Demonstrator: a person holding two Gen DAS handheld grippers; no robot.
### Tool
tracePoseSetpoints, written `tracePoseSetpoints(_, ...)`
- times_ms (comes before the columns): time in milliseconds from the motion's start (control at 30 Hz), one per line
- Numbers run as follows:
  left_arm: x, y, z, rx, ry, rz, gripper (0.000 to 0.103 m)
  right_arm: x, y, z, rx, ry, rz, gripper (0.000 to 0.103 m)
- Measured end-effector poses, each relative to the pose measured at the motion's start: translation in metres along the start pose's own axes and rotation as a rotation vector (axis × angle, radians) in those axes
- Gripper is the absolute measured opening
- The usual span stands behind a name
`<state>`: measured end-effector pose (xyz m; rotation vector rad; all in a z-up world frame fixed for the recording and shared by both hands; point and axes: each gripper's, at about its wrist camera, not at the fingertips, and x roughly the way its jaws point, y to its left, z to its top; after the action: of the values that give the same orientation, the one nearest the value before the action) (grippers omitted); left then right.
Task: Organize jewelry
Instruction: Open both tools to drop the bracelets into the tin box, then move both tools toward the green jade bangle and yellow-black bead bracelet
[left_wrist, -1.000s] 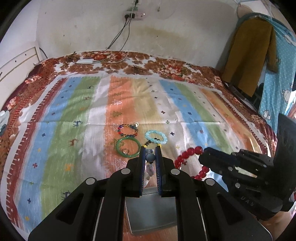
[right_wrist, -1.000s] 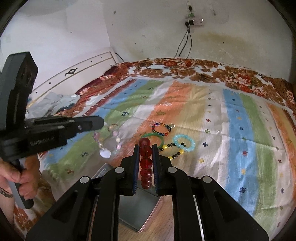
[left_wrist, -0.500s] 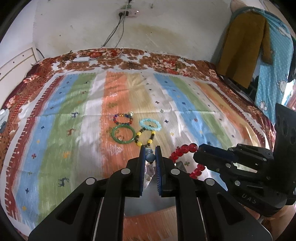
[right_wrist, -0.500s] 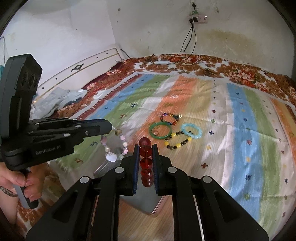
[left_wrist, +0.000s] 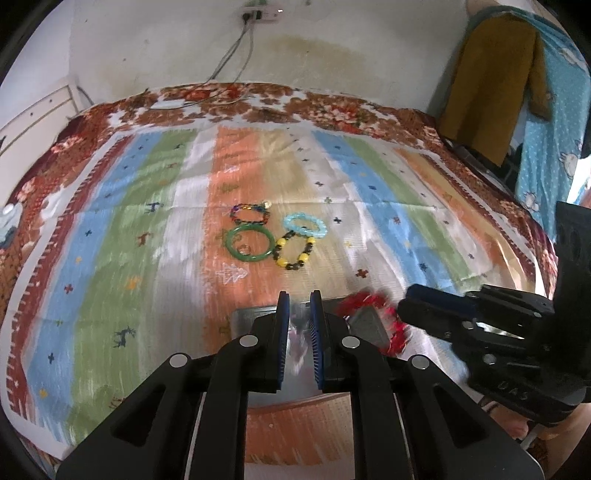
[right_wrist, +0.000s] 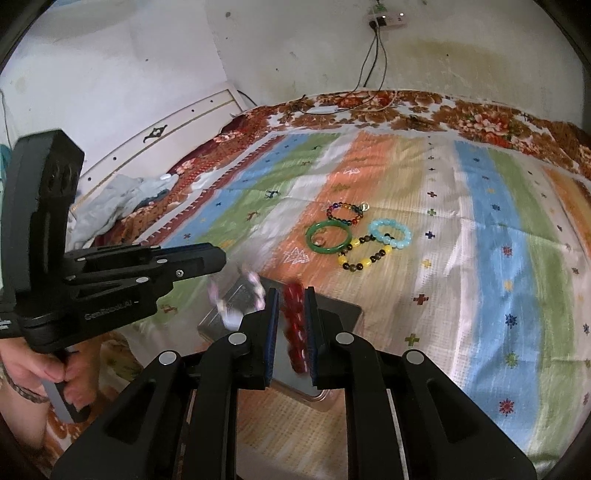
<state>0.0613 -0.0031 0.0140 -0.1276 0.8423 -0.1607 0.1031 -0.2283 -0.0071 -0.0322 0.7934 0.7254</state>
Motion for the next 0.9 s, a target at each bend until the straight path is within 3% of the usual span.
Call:
tracePoseSetpoints(67,-0.001,0.002,0.001,-0.005,-0.011,0.017,0.025,-0.002,-0.002,0.001,0.008,-0.007,-0.013,0.032)
tracePoseSetpoints(600,0.007,0.028,0.014,-0.073,-0.002,0.048,0.063,0.013,-0.029,0.005,0.072,0.027,-0.076,0.052)
tracePoseSetpoints(900,0.024,0.033,0.024,-0.052,0.028,0.091,0.075,0.017,-0.037,0.013,0.072,0.006,-0.14,0.062)
